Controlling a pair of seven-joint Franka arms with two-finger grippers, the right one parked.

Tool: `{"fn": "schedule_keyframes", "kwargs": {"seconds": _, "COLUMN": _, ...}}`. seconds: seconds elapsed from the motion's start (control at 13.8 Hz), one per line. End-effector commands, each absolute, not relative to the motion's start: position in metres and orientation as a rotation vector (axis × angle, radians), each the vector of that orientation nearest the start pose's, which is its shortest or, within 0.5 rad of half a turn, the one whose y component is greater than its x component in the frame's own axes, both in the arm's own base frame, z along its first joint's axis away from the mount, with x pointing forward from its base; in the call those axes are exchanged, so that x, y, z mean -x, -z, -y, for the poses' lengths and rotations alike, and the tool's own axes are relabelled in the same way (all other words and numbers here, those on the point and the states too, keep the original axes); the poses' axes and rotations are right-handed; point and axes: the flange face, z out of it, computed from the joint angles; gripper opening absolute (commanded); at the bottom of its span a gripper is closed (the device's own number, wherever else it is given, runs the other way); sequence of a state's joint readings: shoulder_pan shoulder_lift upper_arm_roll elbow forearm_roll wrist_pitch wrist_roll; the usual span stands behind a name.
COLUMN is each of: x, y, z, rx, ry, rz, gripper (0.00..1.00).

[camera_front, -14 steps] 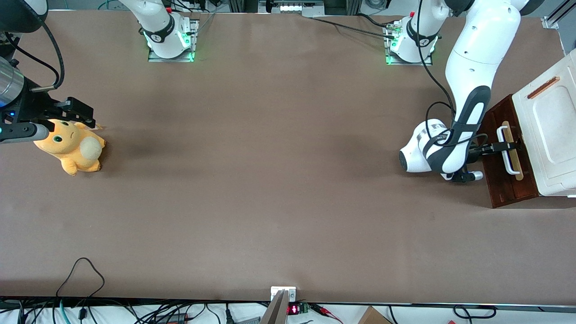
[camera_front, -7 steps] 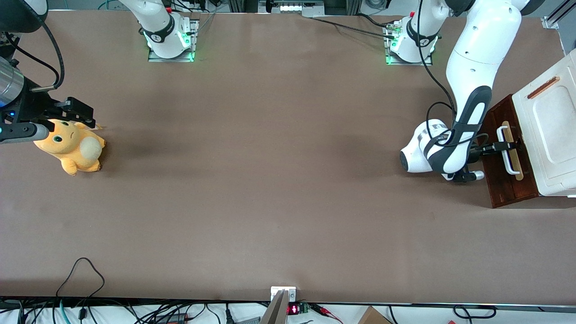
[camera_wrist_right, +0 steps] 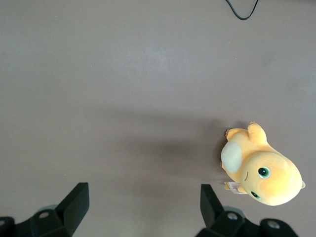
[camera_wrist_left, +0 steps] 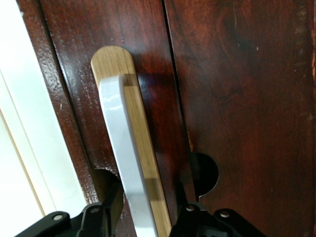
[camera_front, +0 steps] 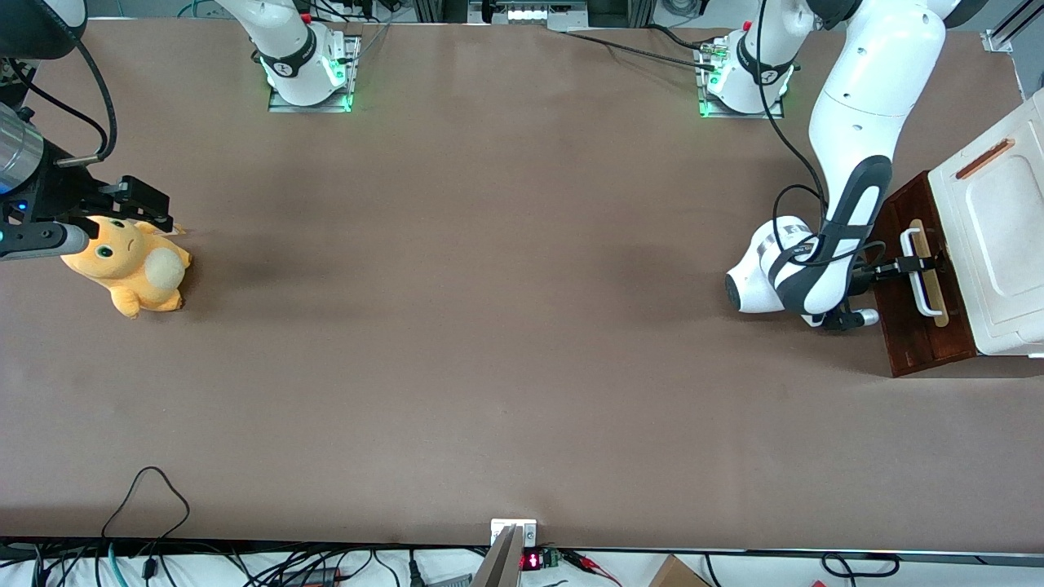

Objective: Open lower drawer with left arm only
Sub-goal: 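Close the left gripper around the white handle bar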

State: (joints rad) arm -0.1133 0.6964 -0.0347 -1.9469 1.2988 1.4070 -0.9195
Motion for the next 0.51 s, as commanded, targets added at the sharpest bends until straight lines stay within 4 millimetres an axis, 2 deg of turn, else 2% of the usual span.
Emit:
{"fn": "schedule_keyframes", "kwargs": {"seconds": 0.0, "x": -0.5415, "y": -0.1512, "z": -0.0418, "rx": 1.564, "ry": -0.270, "rz": 0.023, "gripper": 0.46}}
{"fn": "schedule_keyframes", "kwargs": {"seconds": 0.44, "x": -0.5418, "y": -0.1519, "z": -0.0401, "rx": 1.565, "ry": -0.268, "rz": 0.021, "gripper": 0.38}}
